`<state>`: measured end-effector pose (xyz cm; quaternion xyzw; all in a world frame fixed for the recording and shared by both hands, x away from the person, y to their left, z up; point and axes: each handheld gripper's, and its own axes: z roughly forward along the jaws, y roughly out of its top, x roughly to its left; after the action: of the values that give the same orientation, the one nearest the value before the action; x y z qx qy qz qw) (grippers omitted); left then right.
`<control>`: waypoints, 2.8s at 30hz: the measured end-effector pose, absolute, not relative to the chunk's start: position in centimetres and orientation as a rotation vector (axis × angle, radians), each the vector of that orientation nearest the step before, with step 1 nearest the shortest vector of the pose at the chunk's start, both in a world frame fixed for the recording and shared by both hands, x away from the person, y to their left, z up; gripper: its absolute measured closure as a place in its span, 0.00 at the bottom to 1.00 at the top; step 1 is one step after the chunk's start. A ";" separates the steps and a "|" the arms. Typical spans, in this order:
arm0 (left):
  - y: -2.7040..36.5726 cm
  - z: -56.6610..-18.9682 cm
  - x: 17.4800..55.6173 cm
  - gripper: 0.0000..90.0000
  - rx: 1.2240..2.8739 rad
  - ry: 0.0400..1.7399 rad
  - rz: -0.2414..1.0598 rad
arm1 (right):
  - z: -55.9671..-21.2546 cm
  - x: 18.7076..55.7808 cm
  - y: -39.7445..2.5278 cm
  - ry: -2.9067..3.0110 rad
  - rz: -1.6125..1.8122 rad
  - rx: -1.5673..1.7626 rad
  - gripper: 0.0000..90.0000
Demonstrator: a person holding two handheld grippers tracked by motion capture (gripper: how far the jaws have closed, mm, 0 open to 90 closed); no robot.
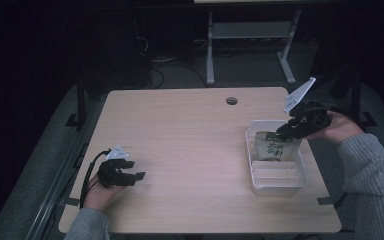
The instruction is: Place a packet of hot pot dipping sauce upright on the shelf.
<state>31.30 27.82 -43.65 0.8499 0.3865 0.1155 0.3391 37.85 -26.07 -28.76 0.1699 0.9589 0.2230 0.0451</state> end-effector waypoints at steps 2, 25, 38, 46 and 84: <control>27.9 -43.6 31.3 0.39 2.212 1.005 0.302 | -28.6 37.7 -26.0 2.925 0.681 0.523 0.78; 27.5 -43.6 31.0 0.38 2.227 0.978 0.297 | -27.3 35.7 -25.0 2.863 0.674 0.572 0.64; 27.2 -43.4 30.7 0.37 2.228 0.964 0.308 | -26.4 33.9 -24.7 2.826 0.712 0.589 0.56; 27.6 -43.1 30.5 0.37 2.208 0.965 0.311 | -25.6 32.9 -24.0 2.820 0.735 0.566 0.55; 27.9 -43.0 30.5 0.35 2.191 0.972 0.316 | -27.0 31.2 -18.8 2.888 0.747 0.449 0.50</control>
<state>30.53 27.92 -42.99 0.8477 0.3758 0.1222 0.3540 31.17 -18.84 -27.02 0.1485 0.9555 0.2470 0.0626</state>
